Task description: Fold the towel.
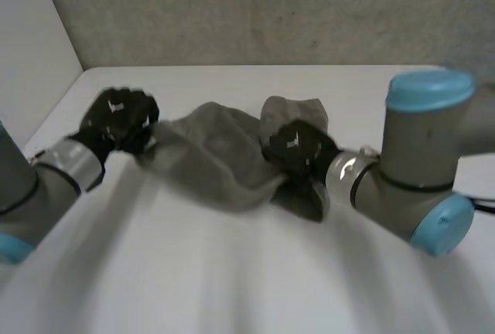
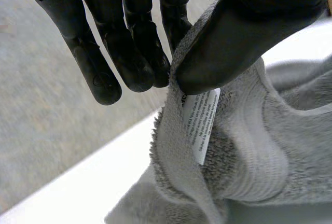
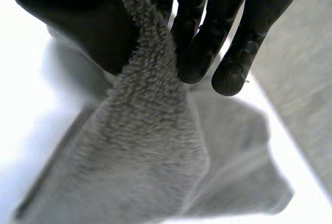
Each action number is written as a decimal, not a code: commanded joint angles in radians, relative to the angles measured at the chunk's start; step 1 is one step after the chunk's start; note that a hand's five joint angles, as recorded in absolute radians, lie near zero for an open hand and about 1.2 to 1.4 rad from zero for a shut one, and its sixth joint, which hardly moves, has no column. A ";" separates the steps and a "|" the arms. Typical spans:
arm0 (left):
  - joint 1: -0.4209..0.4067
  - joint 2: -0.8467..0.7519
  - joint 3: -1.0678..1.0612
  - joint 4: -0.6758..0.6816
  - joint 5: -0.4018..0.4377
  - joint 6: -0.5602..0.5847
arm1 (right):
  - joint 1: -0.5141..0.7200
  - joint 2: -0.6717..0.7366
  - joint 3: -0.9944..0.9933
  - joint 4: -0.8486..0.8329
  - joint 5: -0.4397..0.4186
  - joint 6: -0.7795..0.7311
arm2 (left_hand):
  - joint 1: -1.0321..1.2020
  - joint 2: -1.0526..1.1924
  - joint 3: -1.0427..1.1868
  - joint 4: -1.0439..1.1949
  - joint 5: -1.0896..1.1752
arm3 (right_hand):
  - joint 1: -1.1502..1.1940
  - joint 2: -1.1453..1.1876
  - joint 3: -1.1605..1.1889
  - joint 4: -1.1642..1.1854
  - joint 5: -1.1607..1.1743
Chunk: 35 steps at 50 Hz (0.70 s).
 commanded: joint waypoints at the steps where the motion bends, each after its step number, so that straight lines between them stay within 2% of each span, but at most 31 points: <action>1: 0.018 -0.001 -0.039 0.002 -0.013 0.081 | -0.004 0.077 0.019 -0.025 0.090 0.142 | 0.073 0.082 0.057 0.037 0.074 | -0.181 -0.157 -0.193 -0.204 -0.201; 5: 0.053 0.003 -0.033 0.001 -0.016 0.046 | -0.006 0.086 0.030 -0.073 0.107 0.225 | 0.073 0.082 0.057 0.037 0.074 | -0.273 -0.248 -0.284 -0.296 -0.292; 7: 0.082 0.008 -0.024 0.002 -0.016 -0.012 | -0.022 0.086 0.050 -0.136 0.126 0.298 | 0.073 0.082 0.057 0.037 0.074 | -0.395 -0.371 -0.407 -0.418 -0.415; 10: 0.110 0.014 -0.010 0.001 -0.016 -0.080 | -0.029 0.088 0.071 -0.183 0.159 0.332 | 0.073 0.082 0.057 0.037 0.074 | -0.431 -0.407 -0.443 -0.454 -0.451; 13: 0.130 0.020 -0.005 -0.001 -0.016 -0.114 | -0.029 0.095 0.076 -0.199 0.174 0.331 | 0.073 0.082 0.057 0.037 0.074 | -0.443 -0.419 -0.455 -0.466 -0.463; 18: 0.212 0.080 -0.007 -0.002 -0.016 -0.197 | -0.041 0.099 0.074 -0.208 0.234 0.326 | 0.073 0.082 0.057 0.037 0.074 | -0.531 -0.507 -0.543 -0.554 -0.551; 24: 0.284 0.089 -0.004 -0.001 -0.018 -0.209 | -0.082 0.083 0.079 -0.199 0.254 0.328 | 0.073 0.082 0.057 0.037 0.074 | -0.531 -0.507 -0.543 -0.554 -0.551; 31: 0.331 0.089 0.006 -0.001 -0.021 -0.217 | -0.105 0.072 0.096 -0.197 0.252 0.336 | 0.073 0.082 0.057 0.037 0.074 | -0.472 -0.448 -0.484 -0.496 -0.492; 33: 0.334 0.088 0.007 -0.002 -0.022 -0.230 | -0.108 0.062 0.097 -0.194 0.246 0.340 | 0.073 0.082 0.057 0.037 0.074 | -0.326 -0.302 -0.338 -0.350 -0.346; 34: 0.334 0.088 0.007 -0.002 -0.022 -0.230 | -0.108 0.062 0.097 -0.194 0.246 0.340 | 0.073 0.082 0.057 0.037 0.074 | -0.325 -0.301 -0.337 -0.349 -0.345; 35: 0.334 0.088 0.007 -0.004 -0.022 -0.236 | -0.108 0.056 0.094 -0.182 0.243 0.339 | 0.073 0.082 0.057 0.037 0.074 | -0.137 -0.112 -0.148 -0.160 -0.156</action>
